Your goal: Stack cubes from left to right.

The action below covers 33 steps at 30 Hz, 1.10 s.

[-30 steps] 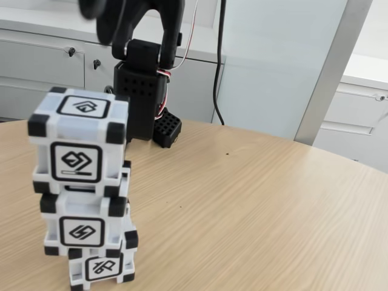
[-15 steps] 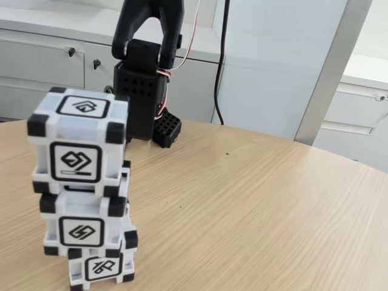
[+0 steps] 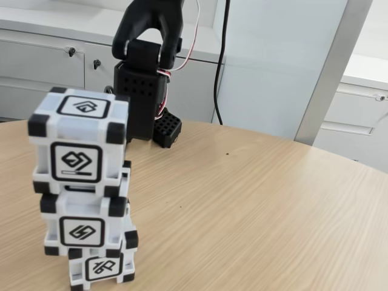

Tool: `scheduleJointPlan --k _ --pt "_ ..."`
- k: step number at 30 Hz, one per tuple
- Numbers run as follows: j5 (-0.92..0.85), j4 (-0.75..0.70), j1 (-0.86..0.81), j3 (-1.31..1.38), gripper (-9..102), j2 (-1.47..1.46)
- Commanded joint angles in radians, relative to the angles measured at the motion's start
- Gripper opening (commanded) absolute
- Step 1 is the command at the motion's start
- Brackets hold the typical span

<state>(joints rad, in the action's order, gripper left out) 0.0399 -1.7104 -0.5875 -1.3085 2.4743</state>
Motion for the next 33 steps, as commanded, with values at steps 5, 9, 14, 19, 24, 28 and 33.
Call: scheduleJointPlan --k 5,9,14,19,24,28,33 --pt "0.048 -0.006 0.005 0.020 0 0.121" --pt "0.071 -0.008 0.005 0.018 0 0.202" --pt "0.035 0.005 0.005 -0.137 0 0.285" --pt "-0.041 0.054 0.006 -0.397 0 0.324" --pt "-0.025 0.302 0.006 -0.595 0 0.324" --pt "-0.040 0.454 0.008 -0.784 3 0.322" --pt "-0.107 0.538 0.103 -0.979 2 0.325"
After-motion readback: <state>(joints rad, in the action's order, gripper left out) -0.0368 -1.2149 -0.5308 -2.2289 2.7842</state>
